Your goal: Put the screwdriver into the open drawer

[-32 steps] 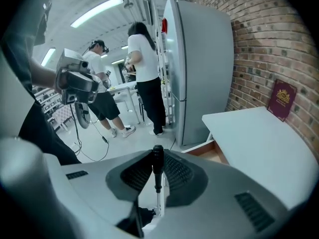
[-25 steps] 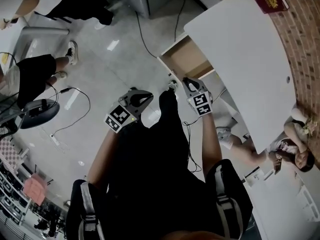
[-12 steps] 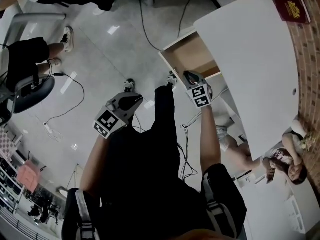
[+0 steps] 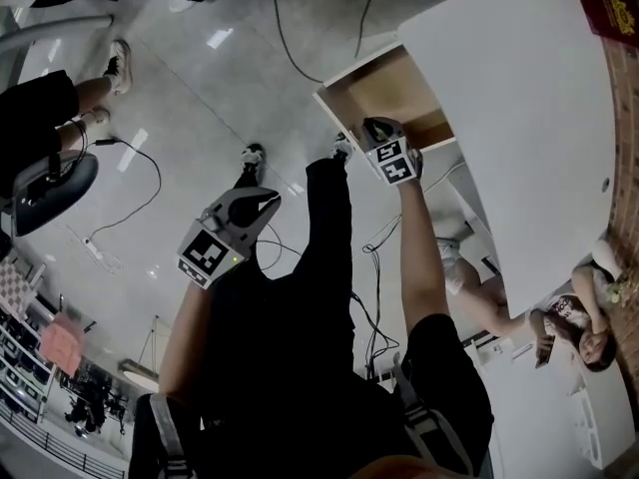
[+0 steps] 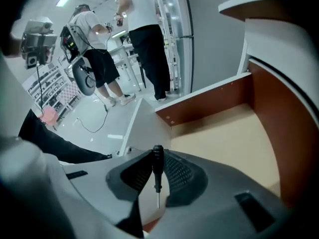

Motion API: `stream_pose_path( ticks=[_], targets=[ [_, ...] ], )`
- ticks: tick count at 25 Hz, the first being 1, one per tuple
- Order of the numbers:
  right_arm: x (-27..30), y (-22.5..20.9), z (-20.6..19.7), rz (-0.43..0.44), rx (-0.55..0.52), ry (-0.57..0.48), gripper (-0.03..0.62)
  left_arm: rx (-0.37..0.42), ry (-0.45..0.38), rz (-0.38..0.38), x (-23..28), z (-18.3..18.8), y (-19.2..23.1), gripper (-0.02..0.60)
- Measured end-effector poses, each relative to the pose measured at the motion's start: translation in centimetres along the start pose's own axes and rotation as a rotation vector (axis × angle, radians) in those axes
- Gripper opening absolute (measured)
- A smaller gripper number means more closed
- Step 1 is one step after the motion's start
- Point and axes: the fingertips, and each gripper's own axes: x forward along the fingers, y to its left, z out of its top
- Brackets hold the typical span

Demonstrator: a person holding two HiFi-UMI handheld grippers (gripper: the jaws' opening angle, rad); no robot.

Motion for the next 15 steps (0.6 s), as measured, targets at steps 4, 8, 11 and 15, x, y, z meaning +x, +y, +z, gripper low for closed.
stream_pose_path(
  ticks=[4,8,11,15],
  targets=[
    [2.7,-1.4,-1.6,-0.012,-0.003,0.043,0.124,-0.011,0.022,-0.016,0.8,-1.2,-0.6,0.023],
    [5.8,-2.2,-3.4,-0.008,-0.020,0.094,0.124,-0.020,0.034,-0.020,1.3,-2.1,-0.4,0.023],
    [7.1,-2.0,-5.3,0.011,-0.011,0.122,0.124,-0.054,0.045,-0.022,2.1,-2.7,-0.7,0.023],
    [8.9,-3.5,-4.9,-0.020,-0.054,0.147,0.124,-0.034,0.003,-0.015,2.8,-2.3,-0.1,0.022]
  ],
)
